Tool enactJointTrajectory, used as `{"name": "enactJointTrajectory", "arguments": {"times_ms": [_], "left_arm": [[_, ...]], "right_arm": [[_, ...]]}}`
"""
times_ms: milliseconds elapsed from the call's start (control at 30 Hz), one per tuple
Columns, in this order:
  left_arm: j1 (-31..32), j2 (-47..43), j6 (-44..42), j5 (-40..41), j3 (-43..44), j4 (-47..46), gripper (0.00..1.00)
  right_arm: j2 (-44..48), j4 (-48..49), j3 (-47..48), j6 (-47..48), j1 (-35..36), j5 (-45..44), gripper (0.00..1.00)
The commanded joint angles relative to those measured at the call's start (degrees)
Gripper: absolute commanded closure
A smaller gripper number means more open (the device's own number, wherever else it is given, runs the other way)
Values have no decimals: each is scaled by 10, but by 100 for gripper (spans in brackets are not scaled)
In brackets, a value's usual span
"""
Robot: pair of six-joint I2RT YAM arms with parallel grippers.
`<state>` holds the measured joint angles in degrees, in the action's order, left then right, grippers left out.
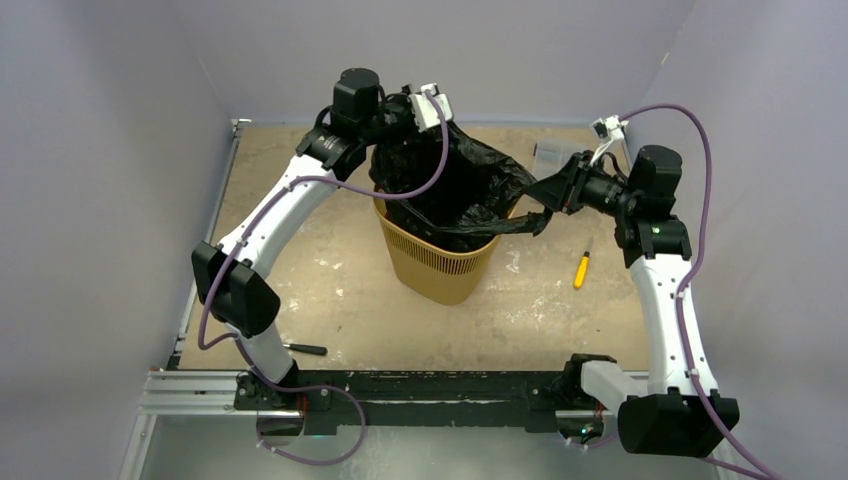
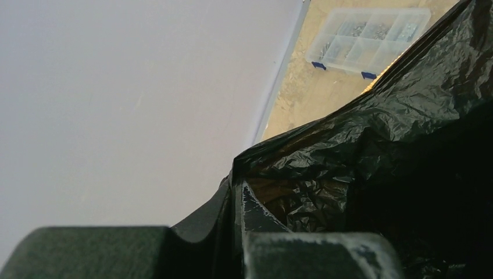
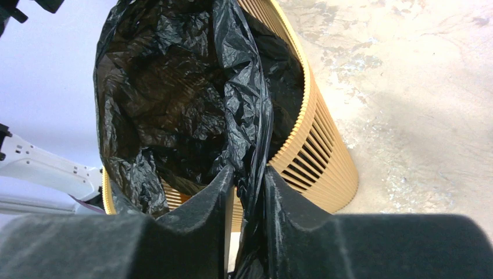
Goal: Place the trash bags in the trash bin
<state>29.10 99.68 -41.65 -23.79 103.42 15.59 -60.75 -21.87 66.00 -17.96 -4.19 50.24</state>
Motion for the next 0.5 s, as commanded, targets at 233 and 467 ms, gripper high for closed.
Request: {"name": "enactJointTrajectory", "arguments": {"times_ms": [233, 467], "left_arm": [[1, -19, 56, 32, 20, -69, 100], [1, 24, 80, 29, 60, -27, 100]], "right_arm": [[-6, 20, 49, -38, 1, -144, 92], [-45, 27, 70, -24, 1, -178, 91]]}}
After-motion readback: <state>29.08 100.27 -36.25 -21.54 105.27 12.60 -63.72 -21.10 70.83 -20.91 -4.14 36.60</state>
